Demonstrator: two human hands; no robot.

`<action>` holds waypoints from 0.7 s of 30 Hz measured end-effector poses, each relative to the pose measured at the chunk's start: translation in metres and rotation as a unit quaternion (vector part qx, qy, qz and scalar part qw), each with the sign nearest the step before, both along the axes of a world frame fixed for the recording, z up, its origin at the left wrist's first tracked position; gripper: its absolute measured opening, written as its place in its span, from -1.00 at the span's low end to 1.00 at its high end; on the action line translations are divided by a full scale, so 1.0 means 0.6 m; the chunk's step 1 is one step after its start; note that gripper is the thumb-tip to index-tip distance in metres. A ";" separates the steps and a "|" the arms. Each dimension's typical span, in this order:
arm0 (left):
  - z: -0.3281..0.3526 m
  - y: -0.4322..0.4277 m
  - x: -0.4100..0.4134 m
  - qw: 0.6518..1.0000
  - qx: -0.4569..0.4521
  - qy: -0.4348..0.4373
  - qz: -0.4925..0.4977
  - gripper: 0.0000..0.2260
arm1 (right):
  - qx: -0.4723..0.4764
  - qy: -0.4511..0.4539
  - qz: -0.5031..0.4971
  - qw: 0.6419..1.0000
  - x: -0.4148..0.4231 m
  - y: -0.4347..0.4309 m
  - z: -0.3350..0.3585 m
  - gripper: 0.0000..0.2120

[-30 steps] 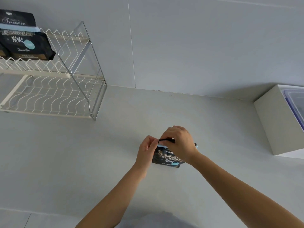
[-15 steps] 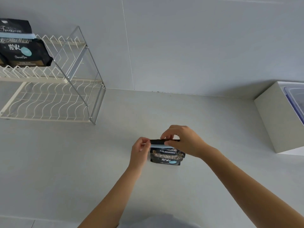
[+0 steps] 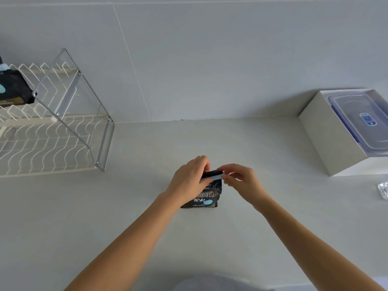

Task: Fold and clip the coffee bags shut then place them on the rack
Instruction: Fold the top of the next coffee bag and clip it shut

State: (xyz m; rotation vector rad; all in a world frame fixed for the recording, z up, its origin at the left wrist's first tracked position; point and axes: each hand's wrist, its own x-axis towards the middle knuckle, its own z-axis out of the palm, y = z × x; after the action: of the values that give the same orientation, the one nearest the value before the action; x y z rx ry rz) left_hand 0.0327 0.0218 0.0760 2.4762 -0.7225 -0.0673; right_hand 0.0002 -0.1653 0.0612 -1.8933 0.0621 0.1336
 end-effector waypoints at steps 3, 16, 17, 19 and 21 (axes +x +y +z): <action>-0.006 -0.002 0.001 0.999 0.018 0.019 -0.024 -0.78 | 0.031 0.001 -0.001 1.000 -0.003 0.009 0.000 -0.77; -0.007 -0.016 -0.011 0.995 0.055 -0.063 -0.050 -0.74 | 0.085 0.090 -0.054 0.991 0.017 0.041 -0.027 -0.88; -0.008 -0.015 -0.014 0.994 0.053 -0.077 -0.057 -0.74 | 0.056 0.066 -0.047 0.995 0.017 0.043 -0.029 -0.87; -0.008 -0.014 -0.018 0.992 0.038 -0.105 -0.060 -0.75 | 0.006 0.009 -0.031 0.999 0.016 0.044 -0.033 -0.79; -0.010 -0.013 -0.022 0.990 0.022 -0.128 -0.055 -0.75 | -0.018 -0.023 -0.019 0.999 0.016 0.046 -0.037 -0.76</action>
State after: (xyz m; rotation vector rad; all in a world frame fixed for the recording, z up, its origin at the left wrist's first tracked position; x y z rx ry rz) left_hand 0.0194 0.0138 0.0701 2.5127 -0.9754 0.1988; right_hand 0.0099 -0.1380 0.0393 -1.9293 0.0709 0.0638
